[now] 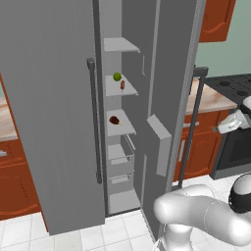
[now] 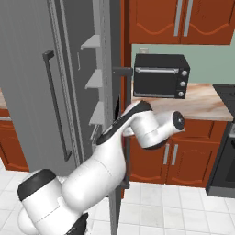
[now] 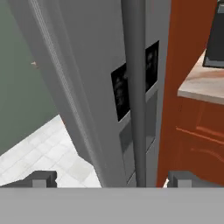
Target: Store the hot dog in the freezer for long-term storage. Close the freezer door after placing the cooked food.
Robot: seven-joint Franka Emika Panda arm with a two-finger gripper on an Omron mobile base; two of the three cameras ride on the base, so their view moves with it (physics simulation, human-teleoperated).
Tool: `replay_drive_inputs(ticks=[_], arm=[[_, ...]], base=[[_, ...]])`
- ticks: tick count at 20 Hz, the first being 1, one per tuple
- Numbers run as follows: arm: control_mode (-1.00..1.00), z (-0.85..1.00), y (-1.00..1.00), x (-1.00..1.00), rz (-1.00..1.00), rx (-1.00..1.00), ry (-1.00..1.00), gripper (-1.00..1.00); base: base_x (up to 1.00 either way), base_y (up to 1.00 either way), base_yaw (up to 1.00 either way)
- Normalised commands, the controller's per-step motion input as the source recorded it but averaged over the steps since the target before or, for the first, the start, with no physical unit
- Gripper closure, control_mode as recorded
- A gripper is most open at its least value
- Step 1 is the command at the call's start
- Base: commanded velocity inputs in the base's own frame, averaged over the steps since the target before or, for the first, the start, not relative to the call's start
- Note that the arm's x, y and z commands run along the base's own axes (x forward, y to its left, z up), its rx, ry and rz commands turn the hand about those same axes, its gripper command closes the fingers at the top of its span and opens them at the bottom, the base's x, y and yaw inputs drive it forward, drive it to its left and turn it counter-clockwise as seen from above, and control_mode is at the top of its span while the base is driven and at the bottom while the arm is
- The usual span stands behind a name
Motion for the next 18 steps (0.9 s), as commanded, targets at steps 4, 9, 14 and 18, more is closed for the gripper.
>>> replay_drive_inputs(ticks=[4,9,14,18], arm=[[-1.0,-0.21,-0.04,0.39,0.19,0.0,-0.33,-1.0],[-1.0,-0.31,0.0,0.3,0.14,0.0,-0.22,-1.0],[-1.0,-0.01,0.0,0.01,0.0,0.0,0.0,-1.0],[-1.0,-0.22,0.22,0.22,0.0,0.04,-0.03,-1.0]], base=[[0.0,0.0,0.0],[0.0,0.0,0.0],[0.0,0.0,0.0],[0.0,0.0,0.0]])
